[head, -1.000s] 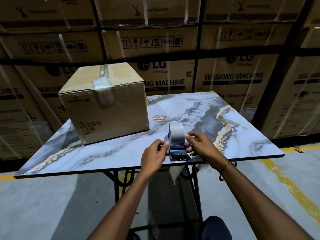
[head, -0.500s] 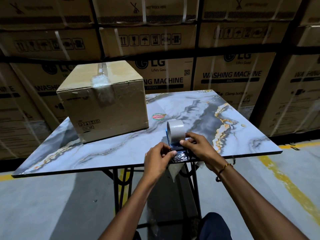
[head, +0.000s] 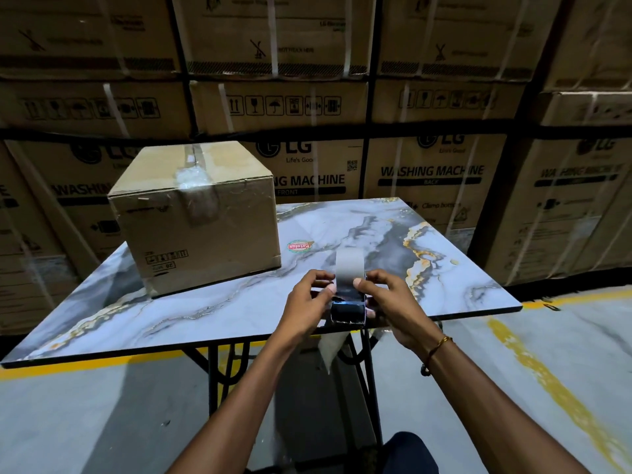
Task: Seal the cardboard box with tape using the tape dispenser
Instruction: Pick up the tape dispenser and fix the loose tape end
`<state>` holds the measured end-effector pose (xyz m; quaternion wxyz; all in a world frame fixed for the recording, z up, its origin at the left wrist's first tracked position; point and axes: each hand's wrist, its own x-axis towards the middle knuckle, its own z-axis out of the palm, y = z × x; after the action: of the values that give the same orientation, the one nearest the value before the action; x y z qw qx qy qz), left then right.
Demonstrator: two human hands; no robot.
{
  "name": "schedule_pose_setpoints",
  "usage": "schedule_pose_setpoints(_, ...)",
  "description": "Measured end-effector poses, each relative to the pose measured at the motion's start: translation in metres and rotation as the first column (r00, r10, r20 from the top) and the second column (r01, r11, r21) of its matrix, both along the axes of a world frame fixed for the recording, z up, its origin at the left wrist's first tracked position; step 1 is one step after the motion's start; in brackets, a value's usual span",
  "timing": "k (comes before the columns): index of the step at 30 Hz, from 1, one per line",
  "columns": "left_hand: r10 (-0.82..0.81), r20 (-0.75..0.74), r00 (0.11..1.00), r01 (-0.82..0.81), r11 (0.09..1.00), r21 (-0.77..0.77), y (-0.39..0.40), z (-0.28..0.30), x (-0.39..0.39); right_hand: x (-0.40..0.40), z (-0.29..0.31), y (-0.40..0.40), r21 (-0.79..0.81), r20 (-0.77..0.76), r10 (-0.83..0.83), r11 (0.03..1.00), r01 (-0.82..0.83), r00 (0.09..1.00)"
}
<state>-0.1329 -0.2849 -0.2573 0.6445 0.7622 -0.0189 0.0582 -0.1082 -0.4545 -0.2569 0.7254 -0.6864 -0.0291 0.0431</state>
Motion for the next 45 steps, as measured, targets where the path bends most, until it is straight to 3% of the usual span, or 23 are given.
schedule_pose_setpoints(3,-0.015,0.003,1.0,0.016,0.998,-0.056,-0.005,0.003,0.008,0.0,0.006,-0.014,-0.045,0.011,-0.079,0.996,0.079,0.997)
schedule_pose_setpoints(5,0.015,0.023,1.0,-0.015,1.0,-0.002,-0.008,0.003,0.016,0.006,0.004,-0.027,-0.169,0.086,-0.132,0.975,0.145,0.987)
schedule_pose_setpoints(9,-0.003,0.179,0.984,-0.035,0.977,0.21,-0.024,0.006,0.036,0.027,-0.004,-0.046,-0.508,0.262,-0.141,0.821,0.26,0.955)
schedule_pose_setpoints(13,-0.113,0.194,0.975,0.054,0.957,0.285,-0.049,0.009,0.064,0.05,-0.001,-0.051,-0.672,0.33,-0.11,0.67,0.315,0.937)
schedule_pose_setpoints(20,-0.071,0.183,0.98,0.011,0.951,0.308,-0.072,-0.011,0.135,0.102,-0.004,-0.057,-0.713,0.401,-0.131,0.578,0.398,0.907)
schedule_pose_setpoints(27,-0.058,0.047,0.997,0.043,0.96,0.277,-0.087,-0.026,0.214,0.159,0.007,-0.061,-0.778,0.427,-0.113,0.461,0.428,0.897)
schedule_pose_setpoints(31,-0.128,-0.066,0.99,0.142,0.941,0.307,-0.094,-0.02,0.24,0.184,0.016,-0.069,-0.822,0.372,-0.101,0.426,0.378,0.923)
schedule_pose_setpoints(39,-0.132,-0.265,0.955,0.189,0.961,0.201,-0.106,-0.002,0.259,0.213,0.027,-0.078,-0.897,0.192,-0.117,0.382,0.223,0.974)
schedule_pose_setpoints(43,-0.108,-0.289,0.951,0.207,0.917,0.34,-0.101,0.008,0.26,0.214,0.031,-0.084,-0.927,0.076,-0.045,0.365,0.087,0.996)
schedule_pose_setpoints(45,-0.028,-0.262,0.965,0.14,0.896,0.422,-0.094,0.018,0.263,0.218,0.039,-0.085,-0.936,0.103,-0.01,0.336,0.101,0.995)
